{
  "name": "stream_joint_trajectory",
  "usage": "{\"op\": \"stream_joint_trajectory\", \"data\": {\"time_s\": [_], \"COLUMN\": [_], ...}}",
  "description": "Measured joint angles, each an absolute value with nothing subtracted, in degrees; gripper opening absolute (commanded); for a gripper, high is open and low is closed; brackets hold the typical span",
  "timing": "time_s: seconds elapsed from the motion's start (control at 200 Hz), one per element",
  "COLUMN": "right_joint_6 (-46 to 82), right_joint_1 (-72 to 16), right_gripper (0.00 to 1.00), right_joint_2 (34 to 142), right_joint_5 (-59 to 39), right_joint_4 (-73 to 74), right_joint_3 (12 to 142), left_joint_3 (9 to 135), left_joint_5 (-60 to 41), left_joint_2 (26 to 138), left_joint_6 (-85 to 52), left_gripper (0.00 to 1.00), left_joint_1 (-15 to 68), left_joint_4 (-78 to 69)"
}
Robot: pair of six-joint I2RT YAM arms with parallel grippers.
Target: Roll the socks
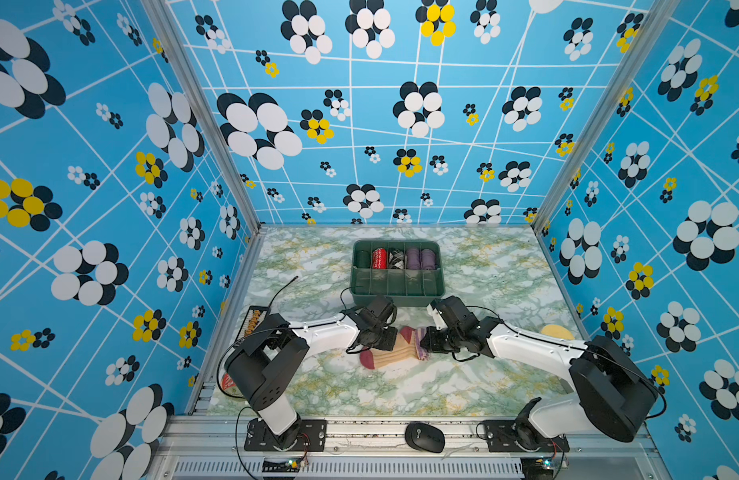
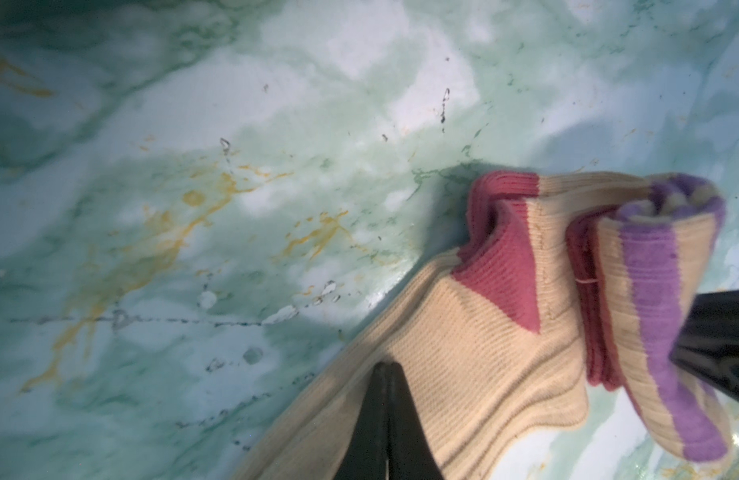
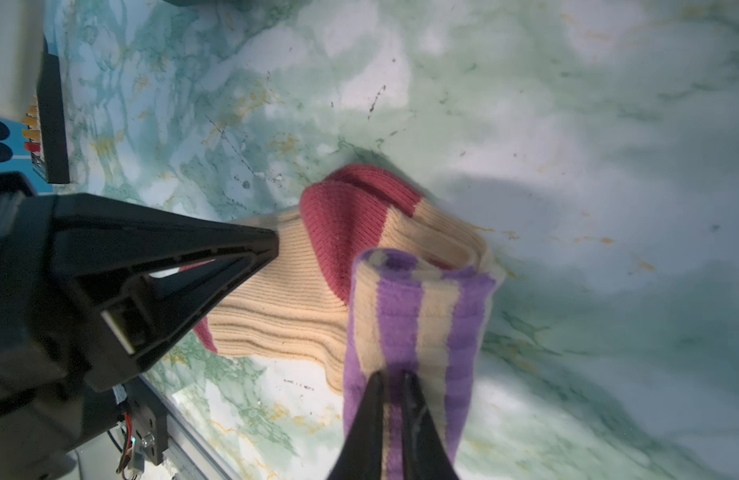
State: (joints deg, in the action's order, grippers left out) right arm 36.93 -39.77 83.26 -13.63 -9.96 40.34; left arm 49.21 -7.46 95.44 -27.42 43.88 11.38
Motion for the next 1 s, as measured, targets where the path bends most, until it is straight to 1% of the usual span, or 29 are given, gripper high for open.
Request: {"op": "stream_joint_trajectory", "data": {"time_s": [0.13, 0.38, 0.565, 0.835, 1.0], "right_joint_6": [37.17, 38.83, 40.42, 42.54, 42.94], "right_joint_1": [-39.90, -40.01, -40.01, -40.01, -39.99], "right_gripper": [0.13, 0.08, 0.06, 0.06, 0.06], "right_joint_2": [84.27, 88.40, 90.45, 90.89, 90.87], "right_joint_5": [-13.65, -14.63, -15.59, -15.53, -15.49], "right_joint_4": [-9.37, -4.80, -1.63, 0.60, 1.61], "right_joint_3": [40.77, 40.99, 40.99, 40.60, 39.97], "left_joint_3": [49.08, 49.08, 49.23, 49.30, 49.34], "left_joint_5": [-8.56, -12.32, -15.18, -19.99, -21.17], "left_joint_2": [95.09, 90.98, 90.65, 94.39, 95.77], "left_joint_6": [-27.53, -28.73, -29.61, -32.27, -33.52], "left_gripper": [0.06, 0.06, 0.05, 0.04, 0.05], "left_joint_1": [43.88, 44.01, 45.58, 48.03, 49.04], "left_joint_4": [10.68, 8.73, 6.83, 2.07, 0.62]}}
